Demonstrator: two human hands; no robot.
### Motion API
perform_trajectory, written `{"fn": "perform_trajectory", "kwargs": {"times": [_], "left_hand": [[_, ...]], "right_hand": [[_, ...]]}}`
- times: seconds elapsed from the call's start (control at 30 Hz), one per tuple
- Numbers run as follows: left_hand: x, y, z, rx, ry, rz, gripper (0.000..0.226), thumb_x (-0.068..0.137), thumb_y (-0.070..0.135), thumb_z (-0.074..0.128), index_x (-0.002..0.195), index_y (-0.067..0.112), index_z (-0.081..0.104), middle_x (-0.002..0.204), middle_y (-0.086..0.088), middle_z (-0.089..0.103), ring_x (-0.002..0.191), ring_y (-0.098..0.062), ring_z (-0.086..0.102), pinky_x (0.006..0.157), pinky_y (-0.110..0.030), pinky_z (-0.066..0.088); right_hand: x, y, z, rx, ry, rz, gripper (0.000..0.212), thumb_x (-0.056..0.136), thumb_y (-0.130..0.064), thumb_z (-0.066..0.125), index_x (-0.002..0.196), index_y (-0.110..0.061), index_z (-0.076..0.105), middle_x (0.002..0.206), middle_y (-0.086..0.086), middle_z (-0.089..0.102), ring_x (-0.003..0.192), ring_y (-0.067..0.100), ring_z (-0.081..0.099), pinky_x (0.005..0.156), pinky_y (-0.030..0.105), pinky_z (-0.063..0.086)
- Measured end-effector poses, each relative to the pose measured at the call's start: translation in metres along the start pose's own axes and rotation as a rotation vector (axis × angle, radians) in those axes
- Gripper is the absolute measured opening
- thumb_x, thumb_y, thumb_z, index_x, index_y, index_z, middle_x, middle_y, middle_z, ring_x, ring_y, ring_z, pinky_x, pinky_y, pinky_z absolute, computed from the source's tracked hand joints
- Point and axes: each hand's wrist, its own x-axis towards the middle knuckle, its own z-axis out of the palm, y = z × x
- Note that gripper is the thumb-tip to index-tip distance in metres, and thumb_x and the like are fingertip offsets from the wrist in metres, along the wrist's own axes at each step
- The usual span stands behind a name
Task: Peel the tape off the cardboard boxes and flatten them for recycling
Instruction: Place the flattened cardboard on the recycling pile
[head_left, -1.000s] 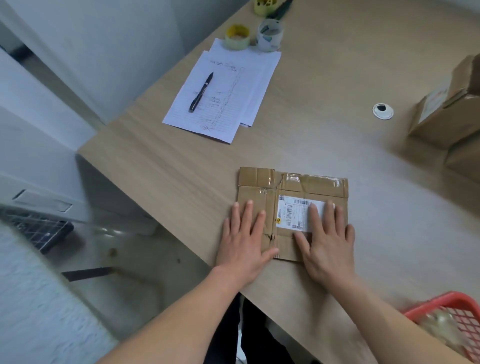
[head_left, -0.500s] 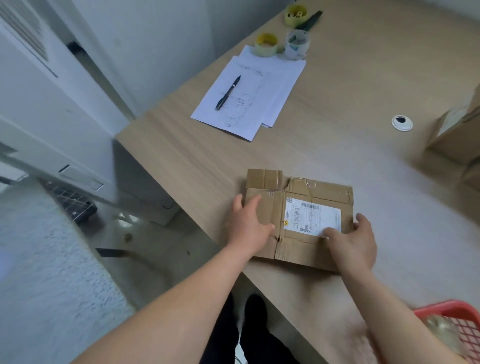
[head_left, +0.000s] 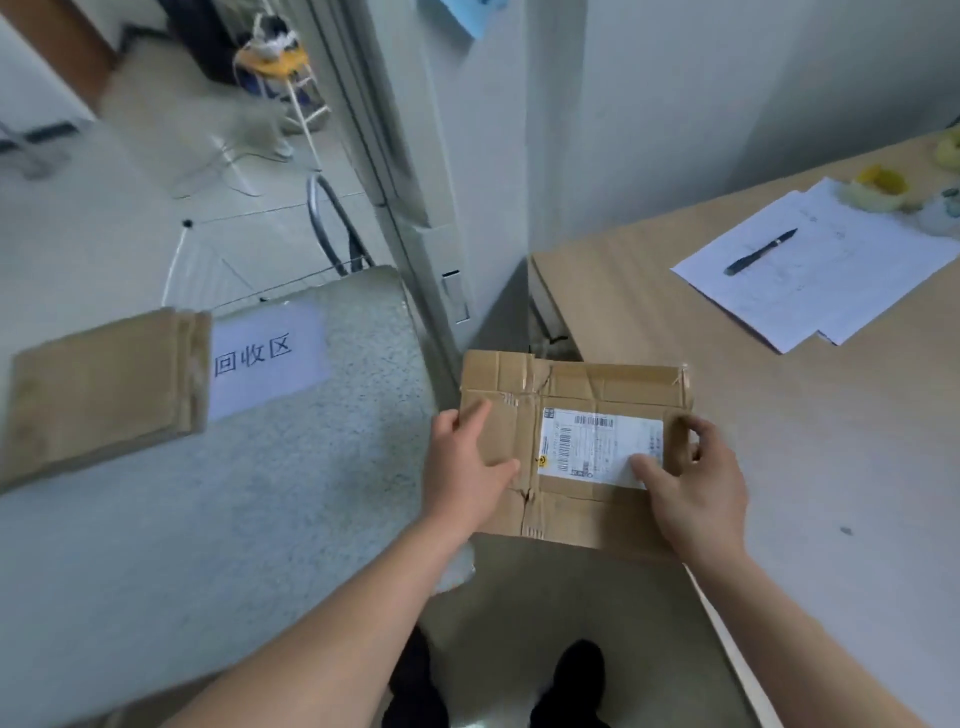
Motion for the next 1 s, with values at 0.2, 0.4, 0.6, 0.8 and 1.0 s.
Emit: {"fn": "perform_trajectory", "kwargs": {"times": [0.2, 0.4, 0.6, 0.8, 1.0], "left_hand": [[-0.014, -0.108, -0.114, -0.043, 0.186, -0.162, 0.081, 0.083, 0.025, 0.078, 0.153, 0.024, 0.037, 0.144, 0.002, 0.034, 0.13, -0.012, 0.041, 0.098, -0.015, 0.028], [-0.011, -0.221, -0.22, -0.069, 0.295, -0.271, 0.087, 0.078, 0.026, 0.081, 0.152, 0.013, 0.038, 0.15, -0.007, 0.034, 0.14, -0.02, 0.036, 0.104, -0.016, 0.022], [0.005, -0.319, -0.32, -0.054, 0.33, -0.344, 0.092, 0.077, 0.029, 0.083, 0.153, 0.012, 0.035, 0.155, -0.009, 0.028, 0.143, -0.023, 0.03, 0.11, -0.026, 0.025], [0.02, -0.37, -0.379, -0.007, 0.364, -0.391, 0.093, 0.079, 0.032, 0.082, 0.154, 0.015, 0.031, 0.156, -0.008, 0.025, 0.142, -0.025, 0.03, 0.111, -0.034, 0.032], [0.029, -0.389, -0.407, 0.01, 0.401, -0.438, 0.094, 0.078, 0.036, 0.082, 0.155, 0.016, 0.031, 0.158, -0.008, 0.023, 0.144, -0.027, 0.029, 0.114, -0.042, 0.035]], "right_hand": [[-0.055, -0.09, 0.109, -0.085, -0.251, -0.225, 0.074, 0.081, -0.021, 0.08, 0.145, -0.025, 0.044, 0.134, 0.007, 0.053, 0.116, 0.018, 0.051, 0.095, 0.031, 0.038], [-0.115, -0.167, 0.237, -0.142, -0.379, -0.353, 0.07, 0.082, -0.024, 0.078, 0.144, -0.027, 0.045, 0.129, 0.005, 0.052, 0.092, 0.005, 0.052, 0.09, 0.025, 0.038], [-0.163, -0.239, 0.361, -0.187, -0.463, -0.364, 0.068, 0.084, -0.025, 0.076, 0.144, -0.027, 0.045, 0.125, 0.007, 0.048, 0.09, 0.011, 0.043, 0.093, 0.029, 0.038], [-0.184, -0.285, 0.436, -0.212, -0.493, -0.41, 0.067, 0.082, -0.025, 0.074, 0.143, -0.03, 0.046, 0.117, 0.003, 0.047, 0.097, 0.016, 0.047, 0.099, 0.039, 0.045], [-0.183, -0.31, 0.477, -0.236, -0.523, -0.459, 0.066, 0.083, -0.027, 0.073, 0.143, -0.032, 0.045, 0.118, 0.005, 0.049, 0.092, 0.02, 0.052, 0.091, 0.036, 0.048]]}}
